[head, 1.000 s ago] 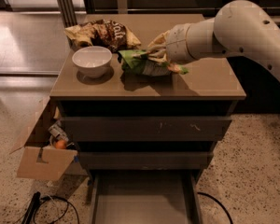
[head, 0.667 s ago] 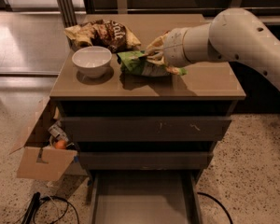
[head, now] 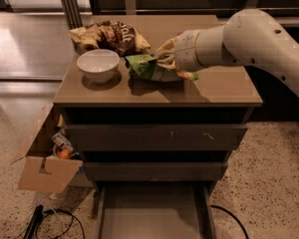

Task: Pick green rice chip bag from bottom drawer and place on counter

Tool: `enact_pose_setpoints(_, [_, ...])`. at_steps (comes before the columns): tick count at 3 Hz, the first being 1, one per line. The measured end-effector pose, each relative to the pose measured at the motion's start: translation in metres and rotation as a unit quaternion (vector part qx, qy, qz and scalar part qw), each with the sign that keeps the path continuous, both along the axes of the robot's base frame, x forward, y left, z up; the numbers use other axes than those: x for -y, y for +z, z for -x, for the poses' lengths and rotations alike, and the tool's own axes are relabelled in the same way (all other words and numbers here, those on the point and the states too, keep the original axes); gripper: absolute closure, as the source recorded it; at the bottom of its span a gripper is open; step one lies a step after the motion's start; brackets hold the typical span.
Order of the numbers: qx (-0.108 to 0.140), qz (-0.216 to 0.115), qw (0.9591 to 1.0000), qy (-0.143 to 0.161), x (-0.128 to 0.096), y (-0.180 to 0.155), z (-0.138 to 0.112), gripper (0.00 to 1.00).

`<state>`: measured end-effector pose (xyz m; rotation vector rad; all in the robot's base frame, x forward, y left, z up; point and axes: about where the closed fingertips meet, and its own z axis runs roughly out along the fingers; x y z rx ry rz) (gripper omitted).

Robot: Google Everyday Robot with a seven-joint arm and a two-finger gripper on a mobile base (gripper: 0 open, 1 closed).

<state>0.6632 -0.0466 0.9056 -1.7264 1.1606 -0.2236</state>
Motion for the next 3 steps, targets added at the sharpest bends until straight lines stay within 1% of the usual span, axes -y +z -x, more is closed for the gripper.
enact_pose_setpoints(2, [0.0,0.0,1.0,0.0,-0.0001,0.0,0.0,0.04])
enact_pose_setpoints(3, [0.0,0.0,1.0,0.0,-0.0001,0.0,0.0,0.0])
